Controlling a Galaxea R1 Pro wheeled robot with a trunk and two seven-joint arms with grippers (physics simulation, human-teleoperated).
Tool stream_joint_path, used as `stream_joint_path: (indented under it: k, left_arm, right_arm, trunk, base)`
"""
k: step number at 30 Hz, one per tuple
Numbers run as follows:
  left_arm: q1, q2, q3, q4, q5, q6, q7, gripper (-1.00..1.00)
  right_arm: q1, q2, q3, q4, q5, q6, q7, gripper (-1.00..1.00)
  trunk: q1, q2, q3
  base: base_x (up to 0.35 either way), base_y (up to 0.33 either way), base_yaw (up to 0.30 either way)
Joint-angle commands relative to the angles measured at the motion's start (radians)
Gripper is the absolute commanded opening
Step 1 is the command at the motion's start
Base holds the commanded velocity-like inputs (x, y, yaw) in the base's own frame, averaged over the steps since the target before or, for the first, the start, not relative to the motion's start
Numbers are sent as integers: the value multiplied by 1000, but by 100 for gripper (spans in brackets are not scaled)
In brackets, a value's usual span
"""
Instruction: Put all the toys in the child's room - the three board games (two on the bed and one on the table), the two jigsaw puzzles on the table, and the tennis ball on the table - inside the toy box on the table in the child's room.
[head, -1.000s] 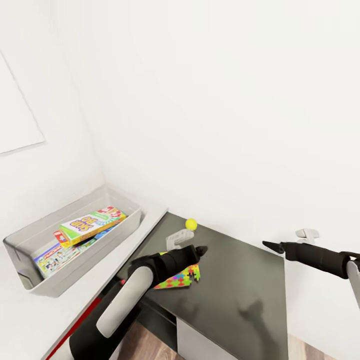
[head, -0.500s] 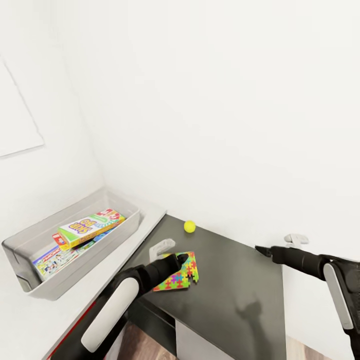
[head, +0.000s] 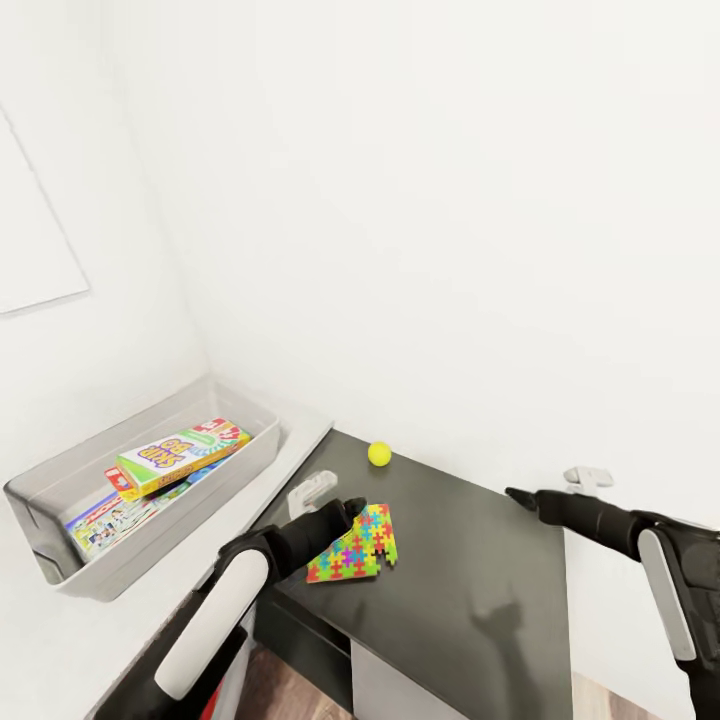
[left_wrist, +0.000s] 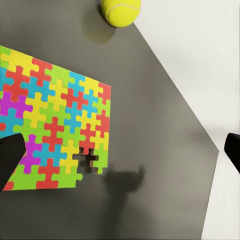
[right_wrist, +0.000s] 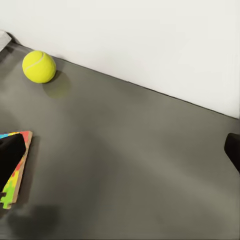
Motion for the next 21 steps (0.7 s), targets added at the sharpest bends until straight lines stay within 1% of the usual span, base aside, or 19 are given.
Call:
stream_joint_path:
  k: [1,2,21]
  left_arm:
    - [-2,1,5,-1,7,0,8,100]
    - [-2,1,10,-1,7,0,8,100]
    - [-2,1,10,-1,7,0,8,100]
  right_arm:
    - [-7,4,-1,-1,-4,6,1,100]
    - [-10,4,-1,-1,-4,6,1,100]
    - [-10,4,-1,-1,-4,6,1,100]
  trunk:
    - [0,-1,-1]
    - [0,-1,-1]
    - [0,-1,-1]
  base:
    - [0,0,0]
    - [0,0,0]
    - [0,0,0]
